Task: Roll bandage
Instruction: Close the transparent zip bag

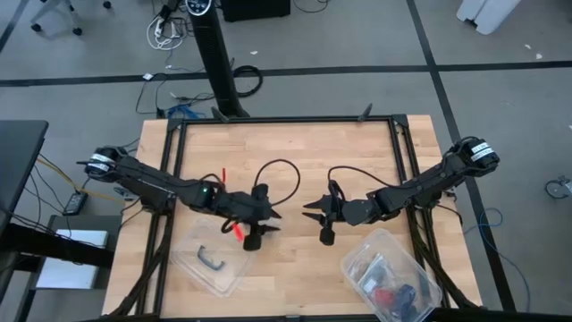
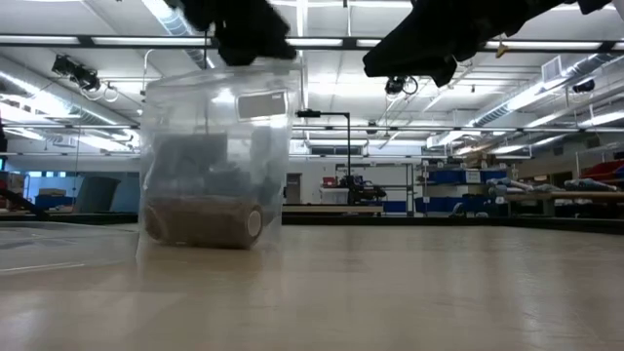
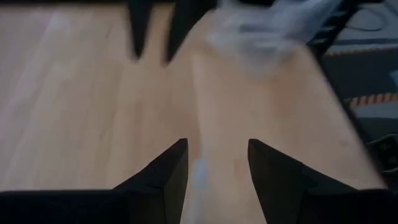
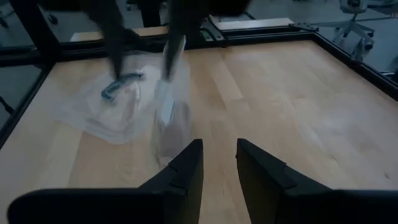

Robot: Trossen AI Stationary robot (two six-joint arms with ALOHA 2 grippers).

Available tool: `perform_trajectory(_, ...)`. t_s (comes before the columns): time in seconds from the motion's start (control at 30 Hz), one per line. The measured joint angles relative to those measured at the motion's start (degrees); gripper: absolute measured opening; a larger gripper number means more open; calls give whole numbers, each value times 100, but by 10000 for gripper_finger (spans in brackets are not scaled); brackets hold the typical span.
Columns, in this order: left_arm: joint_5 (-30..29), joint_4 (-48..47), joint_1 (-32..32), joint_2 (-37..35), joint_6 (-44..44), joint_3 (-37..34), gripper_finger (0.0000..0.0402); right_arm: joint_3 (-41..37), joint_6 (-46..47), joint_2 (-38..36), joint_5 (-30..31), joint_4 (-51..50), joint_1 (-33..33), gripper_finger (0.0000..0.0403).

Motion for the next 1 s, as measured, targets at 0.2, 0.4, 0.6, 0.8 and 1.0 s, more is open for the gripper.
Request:
perform_trajectory(0.2, -206, -353, -310, -282, 472, 583, 170, 2, 105, 46, -323, 58, -115, 98)
perform_trajectory(0.4, -1335, -2391, -855, -714, -436, 902, 159, 2, 122, 48, -384, 111, -73, 97)
perform_trajectory(0.6, -2268, -3107, -1363, -905, -2158, -103, 110, 2, 101, 48, -378, 126, -113, 77)
perform_trajectory(0.8, -2360, -2426, -1570, -990, -3282, -1296, 50, 4, -393, 514, -609, 694, -444, 7)
perform_trajectory(1.0, -3329, -2137, -1752, -1203, -3865, -1941, 14, 4, -301, 1607, -1512, 2118, -1140, 3)
